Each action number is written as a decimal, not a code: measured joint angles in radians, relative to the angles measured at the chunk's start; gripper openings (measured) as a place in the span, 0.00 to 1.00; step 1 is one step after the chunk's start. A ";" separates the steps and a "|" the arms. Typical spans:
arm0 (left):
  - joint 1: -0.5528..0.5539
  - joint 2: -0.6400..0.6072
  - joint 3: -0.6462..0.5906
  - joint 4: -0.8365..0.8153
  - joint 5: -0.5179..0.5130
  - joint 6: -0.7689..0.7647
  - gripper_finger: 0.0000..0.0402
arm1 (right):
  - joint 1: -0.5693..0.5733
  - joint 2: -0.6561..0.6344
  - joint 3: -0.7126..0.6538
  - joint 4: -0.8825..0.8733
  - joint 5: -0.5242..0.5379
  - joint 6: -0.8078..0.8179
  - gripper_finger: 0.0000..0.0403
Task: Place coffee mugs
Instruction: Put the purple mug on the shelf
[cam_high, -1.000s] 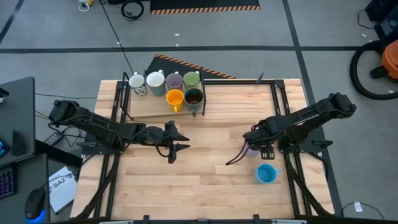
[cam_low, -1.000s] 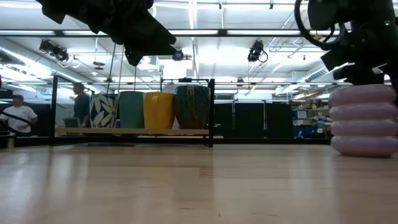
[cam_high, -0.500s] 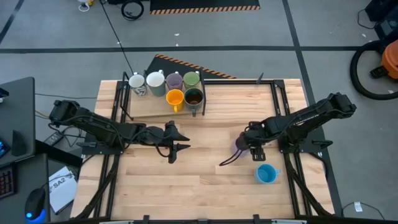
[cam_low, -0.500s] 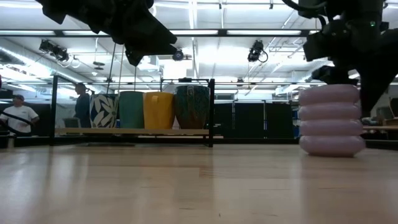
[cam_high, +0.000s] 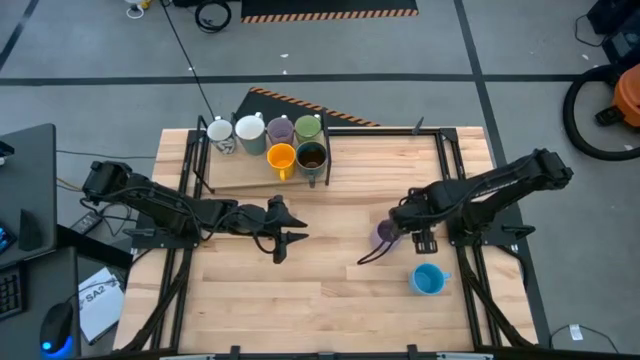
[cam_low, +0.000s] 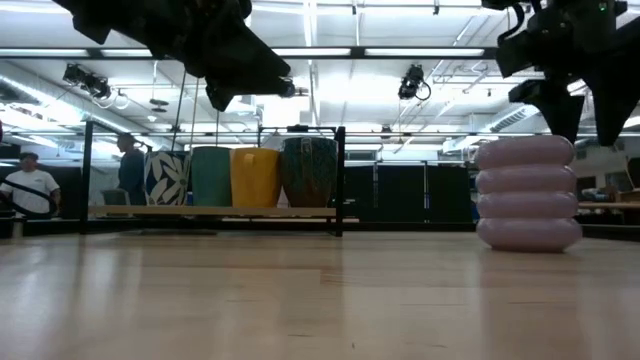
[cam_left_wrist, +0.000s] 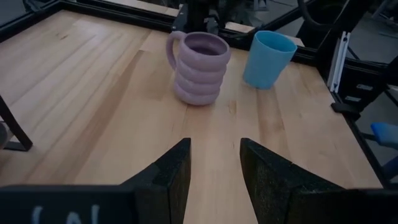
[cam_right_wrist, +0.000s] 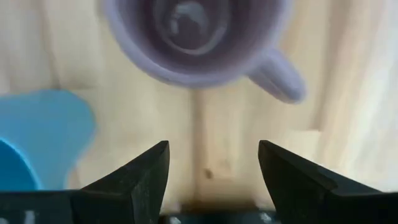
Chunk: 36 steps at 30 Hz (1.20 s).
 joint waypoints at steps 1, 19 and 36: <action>0.000 0.000 0.000 0.000 0.000 0.000 0.36 | -0.003 0.000 0.011 -0.024 0.020 -0.009 0.63; -0.008 0.000 0.000 -0.003 0.001 0.000 0.36 | -0.167 -0.006 -0.052 0.098 0.167 -0.135 0.63; -0.008 0.000 0.000 -0.002 0.000 0.002 0.36 | -0.320 -0.006 -0.145 0.595 0.121 -0.432 0.63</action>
